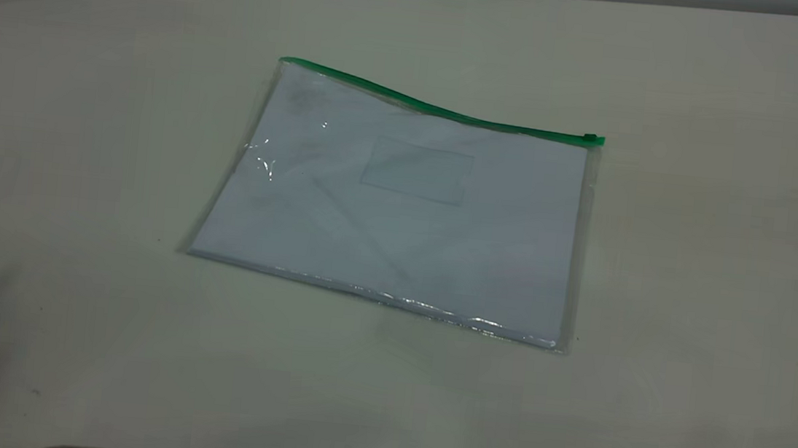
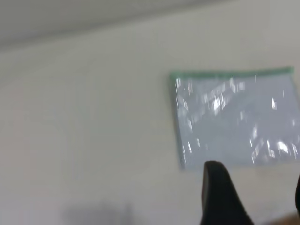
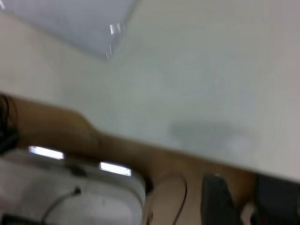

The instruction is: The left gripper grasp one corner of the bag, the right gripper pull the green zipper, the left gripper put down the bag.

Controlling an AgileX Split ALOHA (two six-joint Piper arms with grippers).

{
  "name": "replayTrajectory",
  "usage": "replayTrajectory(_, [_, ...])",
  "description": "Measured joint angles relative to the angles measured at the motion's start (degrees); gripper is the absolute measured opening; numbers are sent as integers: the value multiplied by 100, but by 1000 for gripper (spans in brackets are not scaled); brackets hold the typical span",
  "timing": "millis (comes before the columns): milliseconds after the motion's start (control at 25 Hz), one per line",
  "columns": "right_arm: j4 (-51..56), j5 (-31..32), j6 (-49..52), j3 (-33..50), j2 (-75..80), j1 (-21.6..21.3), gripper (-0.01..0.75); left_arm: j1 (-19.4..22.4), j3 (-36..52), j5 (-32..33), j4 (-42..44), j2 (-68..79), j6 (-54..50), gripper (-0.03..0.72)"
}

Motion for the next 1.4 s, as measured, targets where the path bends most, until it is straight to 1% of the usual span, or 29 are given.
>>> replayTrajectory(160, [-222,0,210,802,-364,0,439,0,1310,0,66,-379,-102,447])
replayTrajectory(280, [-374,-39,292,1104,-602,0,439,0,2142,0,98,-665,-119,447])
replayTrajectory(320, [-411,-172,335,1189,-663,0,439,0,2400,0,122,-760,-119,447])
replayTrajectory(440, [-455,-743,662,1491,-821,0,439,0,3005,0,402,-1035,-140,447])
replayTrajectory(640, [-578,-877,966,1622,-854,0,436,0,3786,0,1115,-1627,-608,447])
replayTrajectory(840, [-659,-870,1196,1628,-854,0,436,0,4433,-61,1714,-2497,-1116,447])
replayTrajectory(1040, [-937,-719,1252,1630,-854,0,436,0,4915,-298,1740,-3274,-1304,447])
replayTrajectory(1200, [-1044,-899,1423,1630,-854,0,435,0,4961,-305,1751,-3699,-1322,447])
replayTrajectory(1400, [-1024,-915,1457,1630,-854,0,435,0,4960,-305,1730,-4112,-1354,447])
